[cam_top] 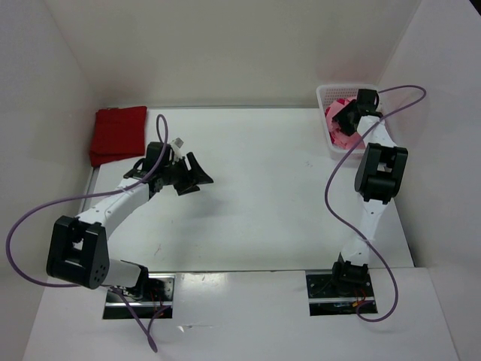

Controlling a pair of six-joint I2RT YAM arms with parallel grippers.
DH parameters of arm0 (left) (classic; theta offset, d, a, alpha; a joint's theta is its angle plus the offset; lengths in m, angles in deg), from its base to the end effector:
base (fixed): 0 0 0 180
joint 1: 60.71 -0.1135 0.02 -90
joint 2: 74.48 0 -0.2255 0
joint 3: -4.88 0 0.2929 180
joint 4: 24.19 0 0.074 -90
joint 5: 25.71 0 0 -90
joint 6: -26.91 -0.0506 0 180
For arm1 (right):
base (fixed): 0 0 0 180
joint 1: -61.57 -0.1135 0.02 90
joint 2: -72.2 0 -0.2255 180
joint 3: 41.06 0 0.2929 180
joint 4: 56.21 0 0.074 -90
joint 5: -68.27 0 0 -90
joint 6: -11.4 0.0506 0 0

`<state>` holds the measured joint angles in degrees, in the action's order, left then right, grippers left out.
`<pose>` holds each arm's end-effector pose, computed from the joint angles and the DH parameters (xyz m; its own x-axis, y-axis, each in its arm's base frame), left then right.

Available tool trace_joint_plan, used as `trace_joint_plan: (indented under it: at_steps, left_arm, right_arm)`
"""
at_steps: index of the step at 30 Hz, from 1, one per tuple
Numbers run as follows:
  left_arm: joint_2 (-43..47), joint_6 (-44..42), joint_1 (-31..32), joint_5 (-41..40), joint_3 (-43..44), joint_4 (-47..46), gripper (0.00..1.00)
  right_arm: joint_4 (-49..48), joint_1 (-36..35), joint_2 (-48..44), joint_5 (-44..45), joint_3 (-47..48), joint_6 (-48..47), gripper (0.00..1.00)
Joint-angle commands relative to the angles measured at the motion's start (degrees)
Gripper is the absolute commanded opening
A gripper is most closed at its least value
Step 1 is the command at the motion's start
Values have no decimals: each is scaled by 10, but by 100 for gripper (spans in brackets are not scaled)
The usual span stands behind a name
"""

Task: Fold and stack the t-shirts
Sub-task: Grab crumpled tshirt from bin with the right arm

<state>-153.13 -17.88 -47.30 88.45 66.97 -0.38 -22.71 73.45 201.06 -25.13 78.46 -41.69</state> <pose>0.3336 -0.1008 0.1733 -0.8093 -0.4727 -0.3486 -0.0844 0.6809 -0.7275 0.5308 -0.1086 0.1569 -0.4342 0.7040 -0.5621 0.5299 0.7042 0.4726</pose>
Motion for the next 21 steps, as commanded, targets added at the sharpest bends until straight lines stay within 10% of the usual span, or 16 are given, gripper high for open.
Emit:
trace_joint_plan:
  at_steps: [1,7,15,21]
  left_arm:
    - [-4,-7,3,12,15,-11,73]
    - [-9,-2,3,12,15,-11,73]
    - [-3,3,3,-3,26,5,73]
    - [-3,-3,-2,2,75,11,73]
  right_arm:
    - [-39,-5,-16,-9,22,-2,58]
    - [-4,-5,28,-2,87,-8,59]
    - [-4,-5,12,-9,99,-8,0]
    - [-53,1,-196,-39,-12,-3,0]
